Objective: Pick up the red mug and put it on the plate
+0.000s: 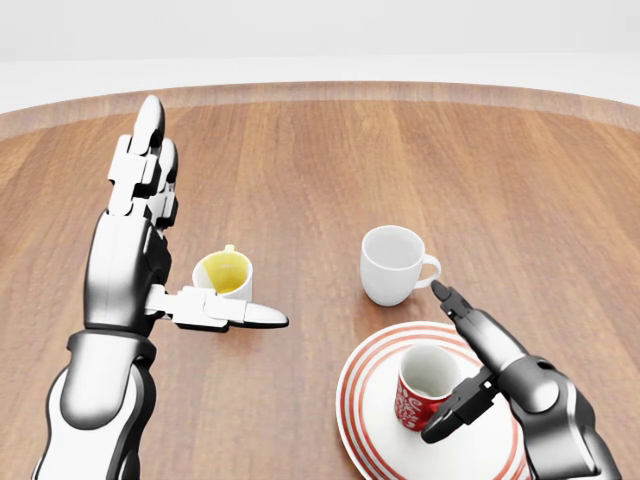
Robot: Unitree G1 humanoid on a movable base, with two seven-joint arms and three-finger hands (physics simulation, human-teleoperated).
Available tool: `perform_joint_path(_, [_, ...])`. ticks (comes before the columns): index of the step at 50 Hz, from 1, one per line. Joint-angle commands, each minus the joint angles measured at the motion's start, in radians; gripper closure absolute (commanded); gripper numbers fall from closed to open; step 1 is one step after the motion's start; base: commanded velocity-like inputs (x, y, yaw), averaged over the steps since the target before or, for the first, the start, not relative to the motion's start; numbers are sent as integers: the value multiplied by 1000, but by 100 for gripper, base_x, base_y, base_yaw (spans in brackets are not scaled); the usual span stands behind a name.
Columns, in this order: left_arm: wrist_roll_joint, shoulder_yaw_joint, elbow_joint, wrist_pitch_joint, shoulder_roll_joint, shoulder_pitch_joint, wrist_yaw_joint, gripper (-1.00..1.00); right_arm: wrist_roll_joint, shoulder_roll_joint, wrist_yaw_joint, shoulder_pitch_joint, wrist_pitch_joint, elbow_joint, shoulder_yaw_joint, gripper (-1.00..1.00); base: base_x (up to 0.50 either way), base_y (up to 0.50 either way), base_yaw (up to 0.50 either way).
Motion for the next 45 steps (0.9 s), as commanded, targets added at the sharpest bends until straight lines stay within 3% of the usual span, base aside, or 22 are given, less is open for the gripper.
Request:
perform_joint_path(1, [2,1,-3,0,1,-4,-1,-100,3,0,14,10,0,-72,-9,-100,0,0,0])
perform_joint_path(8, [-5,18,-23,0,11,-35,-8,-100,19,-2,28,-3,0,-175,-26,-100,0,0,0])
perform_joint_path(16, [-26,65,-99,0,56,-134,-18,-100,71,-16,71,-26,0,-437,-73,-100,0,0,0])
perform_joint_path(31, [-57,111,-166,0,123,-291,-15,-100,216,-115,91,-192,0,-772,-145,-100,0,0,0])
perform_joint_path(45, [-73,123,-197,0,147,-327,-7,-100,324,-191,37,-323,0,-841,-181,-100,0,0,0])
